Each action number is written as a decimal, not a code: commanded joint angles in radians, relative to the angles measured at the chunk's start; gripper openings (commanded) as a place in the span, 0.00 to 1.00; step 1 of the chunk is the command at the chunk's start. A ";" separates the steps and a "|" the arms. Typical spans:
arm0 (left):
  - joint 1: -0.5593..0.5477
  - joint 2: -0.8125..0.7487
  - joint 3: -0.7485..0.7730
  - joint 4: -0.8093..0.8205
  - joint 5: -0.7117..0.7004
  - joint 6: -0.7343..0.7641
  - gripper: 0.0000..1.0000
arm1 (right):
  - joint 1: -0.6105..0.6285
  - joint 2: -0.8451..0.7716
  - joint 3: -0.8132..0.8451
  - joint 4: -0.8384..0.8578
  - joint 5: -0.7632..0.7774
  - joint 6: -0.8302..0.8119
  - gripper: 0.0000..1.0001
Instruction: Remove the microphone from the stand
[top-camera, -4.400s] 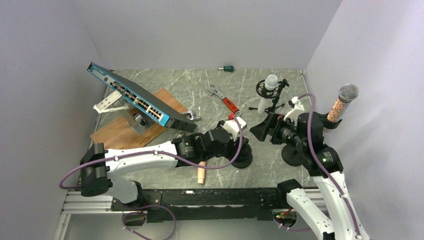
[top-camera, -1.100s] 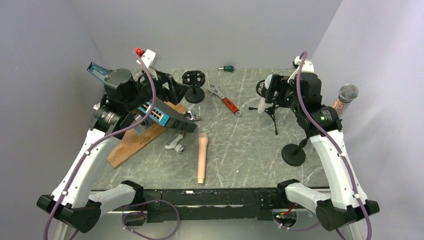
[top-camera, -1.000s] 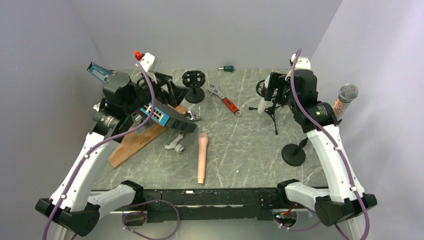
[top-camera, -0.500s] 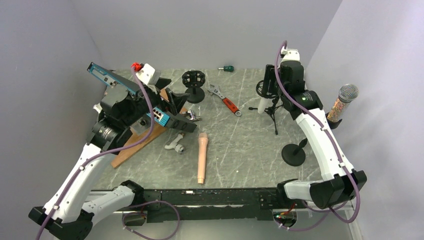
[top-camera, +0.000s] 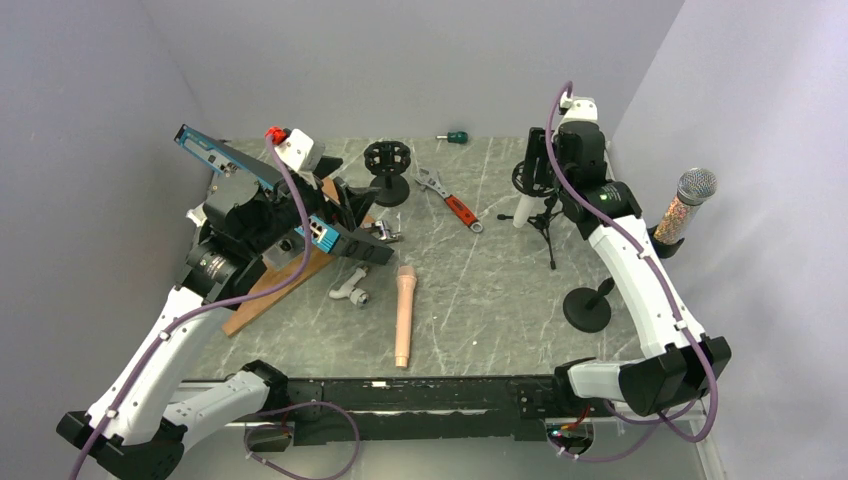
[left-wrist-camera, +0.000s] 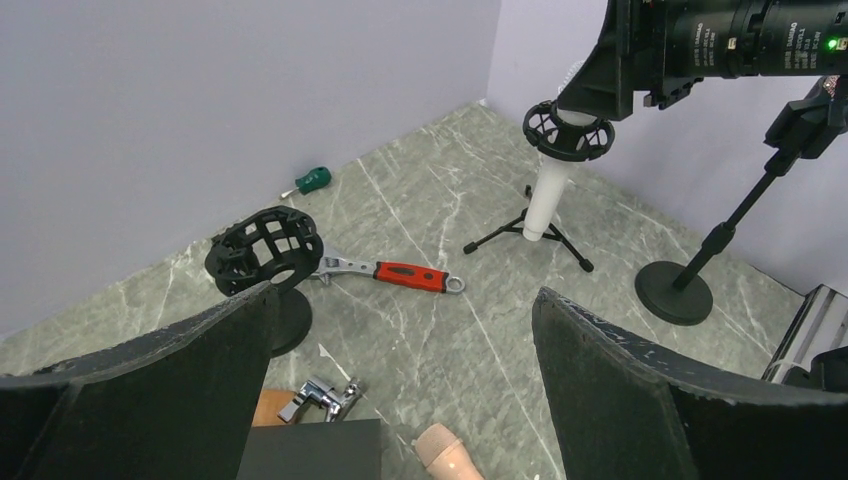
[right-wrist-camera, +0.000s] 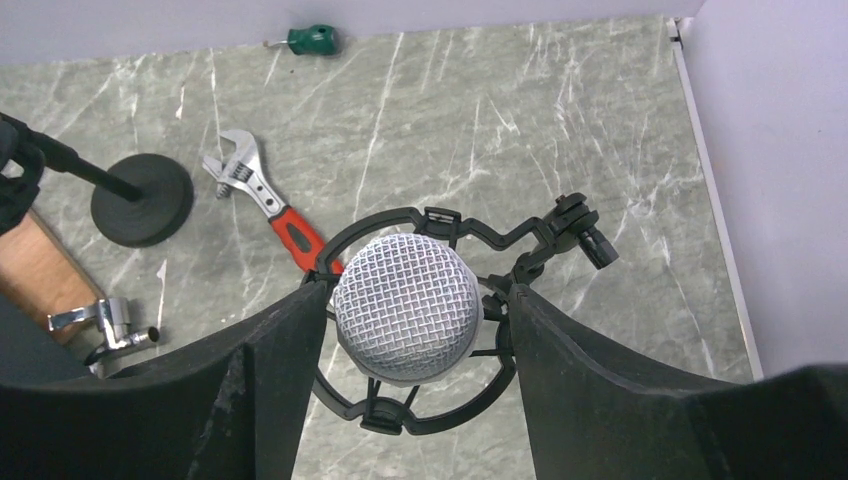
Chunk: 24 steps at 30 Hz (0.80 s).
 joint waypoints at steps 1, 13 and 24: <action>-0.006 -0.002 0.002 0.046 -0.010 0.010 0.99 | 0.000 0.000 -0.017 0.036 0.018 -0.004 0.70; -0.011 0.001 0.001 0.046 -0.008 0.010 0.99 | 0.001 0.010 -0.021 0.039 -0.016 0.000 0.61; -0.022 0.001 0.001 0.045 -0.014 0.015 0.99 | 0.002 0.041 0.090 -0.007 -0.036 -0.019 0.31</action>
